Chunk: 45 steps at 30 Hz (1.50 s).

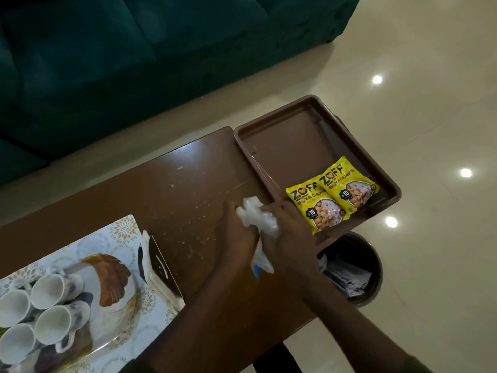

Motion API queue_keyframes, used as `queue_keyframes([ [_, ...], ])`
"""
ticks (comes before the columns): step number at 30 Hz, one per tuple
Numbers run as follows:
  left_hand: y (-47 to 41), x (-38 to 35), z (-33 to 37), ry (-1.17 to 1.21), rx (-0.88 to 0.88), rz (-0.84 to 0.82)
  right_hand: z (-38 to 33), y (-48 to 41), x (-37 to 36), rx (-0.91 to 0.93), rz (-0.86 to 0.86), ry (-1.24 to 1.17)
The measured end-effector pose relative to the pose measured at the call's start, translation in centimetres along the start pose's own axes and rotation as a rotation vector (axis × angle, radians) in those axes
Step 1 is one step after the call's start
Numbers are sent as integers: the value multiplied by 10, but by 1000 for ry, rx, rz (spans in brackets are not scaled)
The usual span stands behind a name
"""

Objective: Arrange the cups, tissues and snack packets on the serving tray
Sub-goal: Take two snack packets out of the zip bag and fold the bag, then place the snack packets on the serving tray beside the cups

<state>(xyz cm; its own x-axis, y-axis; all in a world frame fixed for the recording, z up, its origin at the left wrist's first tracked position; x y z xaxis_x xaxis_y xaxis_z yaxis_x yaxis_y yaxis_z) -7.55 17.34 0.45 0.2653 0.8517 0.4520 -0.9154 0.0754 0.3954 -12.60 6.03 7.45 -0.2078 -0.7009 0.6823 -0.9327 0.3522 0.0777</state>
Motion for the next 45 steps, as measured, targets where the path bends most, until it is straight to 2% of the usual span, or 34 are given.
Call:
queue_keyframes([
  [2,6,-9,5,77,66,-79,-2,17,-5,-103,0,-194],
  [4,19,-15,3,333,157,-167,5,26,-5,-232,15,-274],
  [6,29,-17,4,631,265,-299,21,30,-12,-372,-109,-298],
  [8,37,-20,20,883,368,-536,37,32,-18,-444,-220,-351],
  [10,36,-24,32,865,368,-706,50,31,-15,-410,-203,-331],
  [12,27,-22,35,680,278,-772,54,32,-9,-323,-105,-288],
  [14,22,-28,33,492,172,-771,60,39,6,-234,0,-227],
  [16,15,-25,25,334,117,-698,66,47,17,-167,94,-161],
  [18,29,-111,49,231,96,-836,137,68,98,-298,307,-107],
  [20,29,-110,43,232,92,-818,166,82,125,-349,453,-33],
  [22,26,-110,34,261,98,-793,195,92,144,-459,516,43],
  [27,26,-108,23,234,92,-777,264,85,133,-641,448,72],
  [31,26,-108,20,229,93,-763,313,70,91,-770,204,295],
  [32,25,-107,19,228,90,-757,317,69,85,-788,187,328],
  [40,14,-97,18,280,110,-615,321,70,90,-705,189,238],
  [45,5,-96,25,382,118,-513,279,34,131,-517,412,152],
])
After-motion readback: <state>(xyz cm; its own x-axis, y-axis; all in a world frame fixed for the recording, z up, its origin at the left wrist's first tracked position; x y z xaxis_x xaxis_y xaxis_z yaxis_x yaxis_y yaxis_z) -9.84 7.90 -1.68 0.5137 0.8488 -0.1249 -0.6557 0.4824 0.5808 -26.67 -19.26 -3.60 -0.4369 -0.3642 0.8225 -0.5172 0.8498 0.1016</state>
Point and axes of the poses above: each hand's wrist, its own y-axis away from the middle knuckle, its own x-axis out of the back of the hand, z = x × y, the point moved 7 cm from there along -y, towards the middle knuckle, and after that the axes turned 5 degrees about -x, right-handed, at the moved point
